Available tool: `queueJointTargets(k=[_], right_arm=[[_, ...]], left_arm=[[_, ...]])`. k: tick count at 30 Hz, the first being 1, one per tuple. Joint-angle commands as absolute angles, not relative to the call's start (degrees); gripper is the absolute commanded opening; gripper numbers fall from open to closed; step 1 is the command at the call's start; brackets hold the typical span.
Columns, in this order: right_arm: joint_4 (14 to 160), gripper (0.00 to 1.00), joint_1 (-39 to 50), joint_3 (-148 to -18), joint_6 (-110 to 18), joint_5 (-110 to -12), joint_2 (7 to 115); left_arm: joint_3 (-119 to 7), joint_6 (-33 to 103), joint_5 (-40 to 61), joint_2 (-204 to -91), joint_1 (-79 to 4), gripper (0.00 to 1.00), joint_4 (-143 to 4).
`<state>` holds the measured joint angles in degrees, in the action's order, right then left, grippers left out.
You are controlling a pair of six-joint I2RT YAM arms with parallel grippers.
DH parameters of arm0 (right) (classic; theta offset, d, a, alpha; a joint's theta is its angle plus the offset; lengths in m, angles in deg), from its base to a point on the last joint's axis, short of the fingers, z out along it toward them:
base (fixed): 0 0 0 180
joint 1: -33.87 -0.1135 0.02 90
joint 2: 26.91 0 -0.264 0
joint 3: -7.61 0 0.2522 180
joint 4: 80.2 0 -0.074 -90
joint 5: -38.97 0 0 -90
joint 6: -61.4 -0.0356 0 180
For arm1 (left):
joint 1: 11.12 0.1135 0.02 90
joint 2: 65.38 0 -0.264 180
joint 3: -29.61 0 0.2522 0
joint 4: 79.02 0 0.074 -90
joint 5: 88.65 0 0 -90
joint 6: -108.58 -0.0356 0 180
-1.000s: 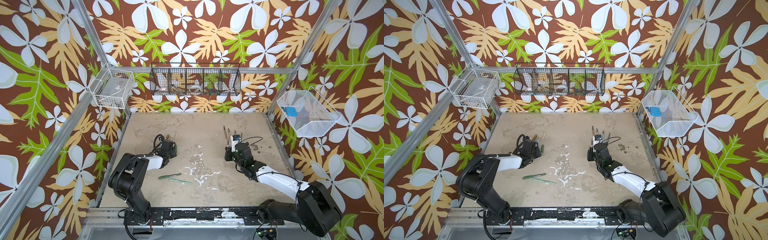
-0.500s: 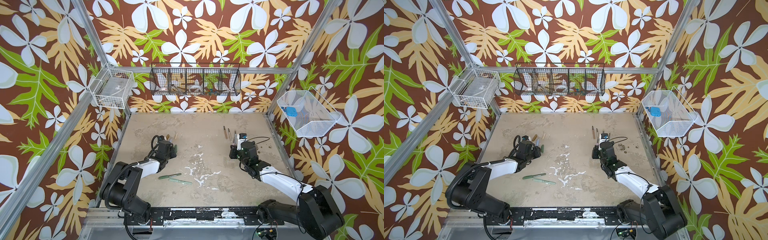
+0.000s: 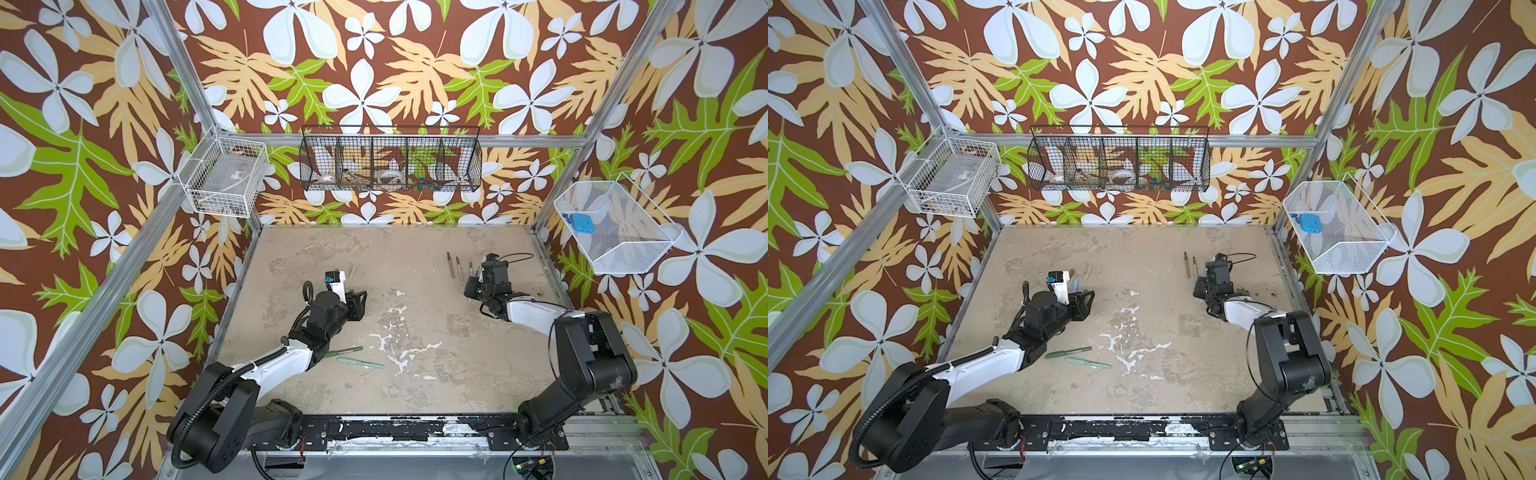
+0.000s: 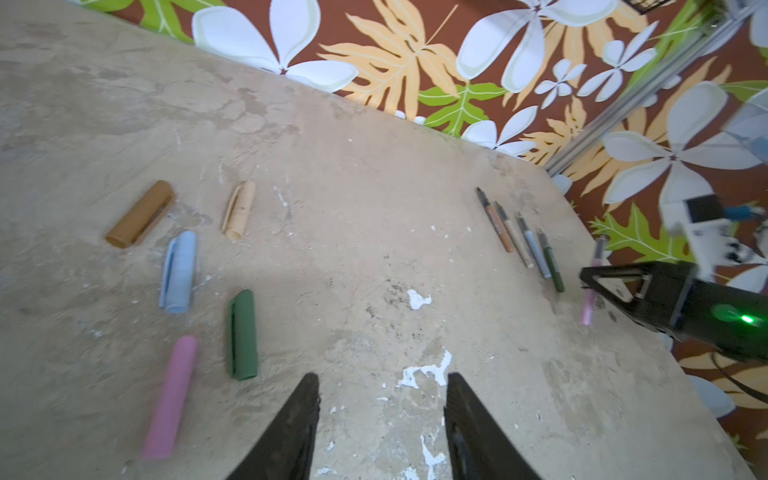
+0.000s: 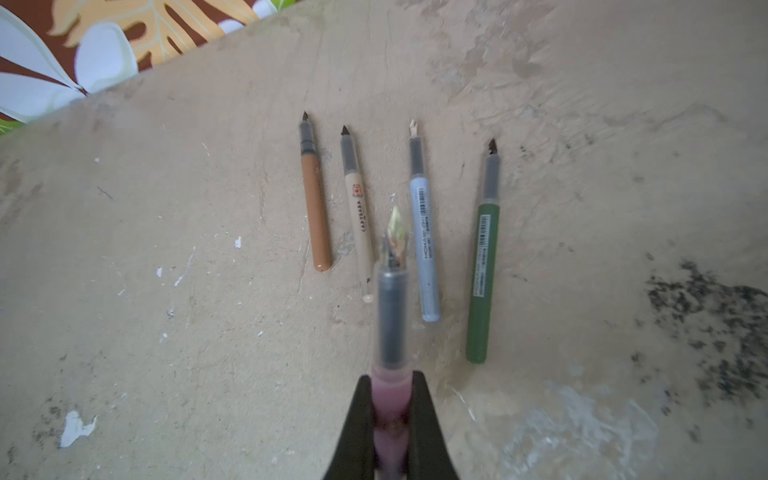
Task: Open the pen caps
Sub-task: 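Lower the pink cap with the left gripper while the right carries the pen, then set the uncapped pink pen beside the other pens and open the right gripper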
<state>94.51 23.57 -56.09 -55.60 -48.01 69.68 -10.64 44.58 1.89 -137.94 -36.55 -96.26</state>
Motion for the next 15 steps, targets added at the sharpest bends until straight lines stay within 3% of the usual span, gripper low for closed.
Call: queueJointTargets(k=[1, 11, 15], right_arm=[[91.48, 0.0, 23.59, -59.38, -53.44, -46.87, 73.46], [88.94, 0.0, 23.59, -63.74, -50.2, -45.23, 78.64], [88.29, 0.05, 23.59, -64.53, -50.04, -46.26, 79.42]], left_arm=[[-10.42, 42.79, 5.51, -138.02, -36.85, 0.51, -100.67], [-10.7, 42.85, 6.63, -138.57, -36.87, 0.51, -101.04], [-10.61, 42.75, 6.45, -138.3, -36.86, 0.51, -101.04]])
